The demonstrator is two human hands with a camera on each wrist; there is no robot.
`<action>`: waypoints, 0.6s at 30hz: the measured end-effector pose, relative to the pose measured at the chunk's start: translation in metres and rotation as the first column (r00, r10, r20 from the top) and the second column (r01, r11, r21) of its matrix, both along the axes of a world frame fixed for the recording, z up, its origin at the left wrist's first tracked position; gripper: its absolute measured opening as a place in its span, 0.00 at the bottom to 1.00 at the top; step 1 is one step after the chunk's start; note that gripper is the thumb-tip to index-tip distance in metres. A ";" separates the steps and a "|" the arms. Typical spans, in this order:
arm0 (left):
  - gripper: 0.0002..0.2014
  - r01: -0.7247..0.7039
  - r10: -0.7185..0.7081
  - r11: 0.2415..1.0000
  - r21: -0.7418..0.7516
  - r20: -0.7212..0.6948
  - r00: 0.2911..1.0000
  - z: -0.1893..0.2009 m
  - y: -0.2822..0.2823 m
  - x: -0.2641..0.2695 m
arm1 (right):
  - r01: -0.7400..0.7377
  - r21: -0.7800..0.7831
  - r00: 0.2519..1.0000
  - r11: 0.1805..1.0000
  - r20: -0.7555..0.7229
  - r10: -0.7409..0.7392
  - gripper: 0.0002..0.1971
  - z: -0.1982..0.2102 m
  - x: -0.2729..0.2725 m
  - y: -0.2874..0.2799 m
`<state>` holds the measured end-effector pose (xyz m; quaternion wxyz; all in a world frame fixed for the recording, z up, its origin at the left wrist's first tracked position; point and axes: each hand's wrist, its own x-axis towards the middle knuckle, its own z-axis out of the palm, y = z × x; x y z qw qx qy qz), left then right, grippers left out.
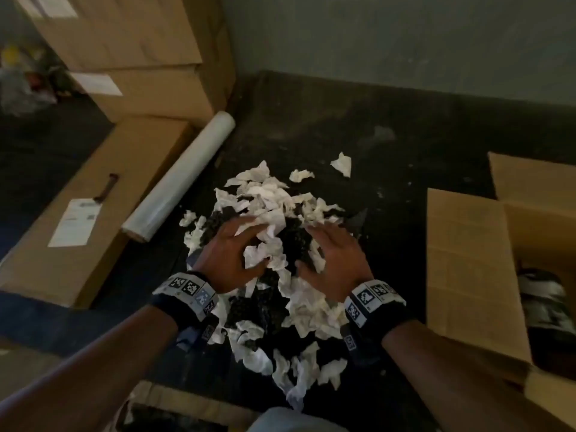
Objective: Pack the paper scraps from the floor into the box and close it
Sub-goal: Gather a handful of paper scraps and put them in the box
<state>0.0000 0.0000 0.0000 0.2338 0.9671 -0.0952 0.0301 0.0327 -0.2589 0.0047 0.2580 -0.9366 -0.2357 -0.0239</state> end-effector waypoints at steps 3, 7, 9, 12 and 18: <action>0.69 0.004 0.061 0.972 0.233 -0.270 0.961 -0.006 0.006 0.017 | -0.067 -0.253 0.969 0.965 -0.247 0.003 0.63 -0.015 0.020 0.014; 0.79 0.090 0.065 0.943 0.319 -0.446 0.893 -0.018 0.002 0.048 | -0.111 -0.352 0.935 0.929 -0.355 -0.023 0.77 -0.038 0.048 0.035; 0.80 0.108 0.080 0.934 0.340 -0.495 0.865 -0.029 0.003 0.064 | -0.131 -0.342 0.919 0.931 -0.394 -0.016 0.80 -0.050 0.061 0.044; 0.79 0.128 0.077 0.949 0.289 -0.604 0.794 -0.053 0.001 0.075 | -0.186 -0.352 0.862 0.918 -0.506 -0.019 0.82 -0.074 0.073 0.054; 0.75 0.122 0.078 0.947 0.297 -0.583 0.809 -0.092 0.001 0.072 | -0.218 -0.399 0.815 0.891 -0.577 -0.059 0.78 -0.112 0.075 0.060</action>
